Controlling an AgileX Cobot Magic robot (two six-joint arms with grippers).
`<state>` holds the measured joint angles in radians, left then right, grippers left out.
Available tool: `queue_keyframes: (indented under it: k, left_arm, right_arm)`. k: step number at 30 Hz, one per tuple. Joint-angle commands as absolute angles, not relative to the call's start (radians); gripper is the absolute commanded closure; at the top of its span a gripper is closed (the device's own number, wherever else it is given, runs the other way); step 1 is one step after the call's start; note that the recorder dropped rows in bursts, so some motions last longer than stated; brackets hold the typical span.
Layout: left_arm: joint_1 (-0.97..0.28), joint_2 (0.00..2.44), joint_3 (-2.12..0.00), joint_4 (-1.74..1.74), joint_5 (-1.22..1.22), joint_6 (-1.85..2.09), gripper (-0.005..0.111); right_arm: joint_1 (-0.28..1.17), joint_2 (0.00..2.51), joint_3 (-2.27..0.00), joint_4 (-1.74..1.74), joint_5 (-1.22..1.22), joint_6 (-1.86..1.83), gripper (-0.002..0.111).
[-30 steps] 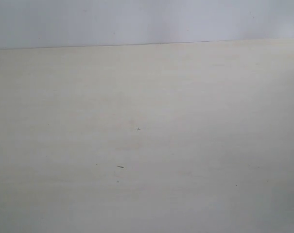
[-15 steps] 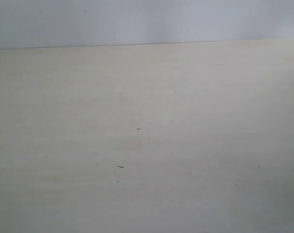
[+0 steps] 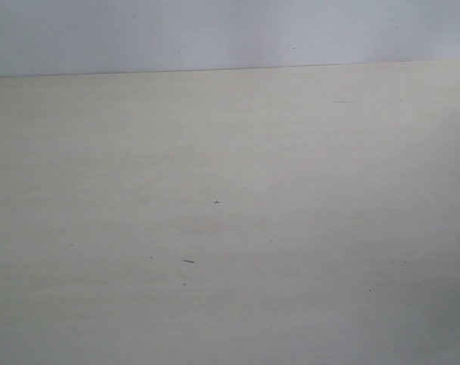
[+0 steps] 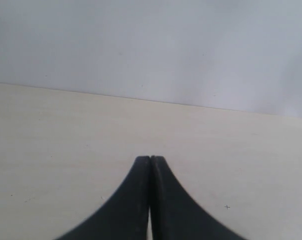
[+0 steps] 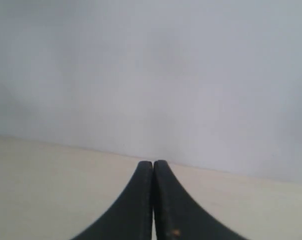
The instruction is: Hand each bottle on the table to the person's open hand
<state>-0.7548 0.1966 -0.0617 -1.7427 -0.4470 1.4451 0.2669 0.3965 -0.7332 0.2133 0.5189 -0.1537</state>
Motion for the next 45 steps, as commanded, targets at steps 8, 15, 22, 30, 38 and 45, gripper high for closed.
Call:
queue_keyframes:
  k: [8,15,22,30,38,45]
  left_arm:
    - [-0.758,0.192,-0.056,-1.744,-0.451,1.443,0.106]
    - [-0.758,0.192,-0.056,-1.744,-0.451,1.443,0.106]
    - [-0.758,0.192,-0.056,-1.744,-0.451,1.443,0.106]
    - [-0.758,0.192,-0.056,-1.744,-0.451,1.443,0.106]
    - [-0.758,0.192,-0.056,-1.744,-0.451,1.443,0.106]
    - [-0.758,0.192,-0.056,-1.744,-0.451,1.443,0.106]
  right_arm:
    - [0.236,0.186,-0.492,0.198,0.28,-0.183,0.108]
    - [0.135,0.097,-0.388,0.208,0.229,-0.172,0.108]
    - [0.04,0.008,-0.241,0.209,0.177,-0.068,0.108]
    - [0.023,0.0,-0.069,0.209,0.088,-0.04,0.108]
    - [0.023,0.0,0.0,0.133,0.135,-0.061,0.108]
    - [0.023,0.0,0.0,0.104,0.215,-0.059,0.108]
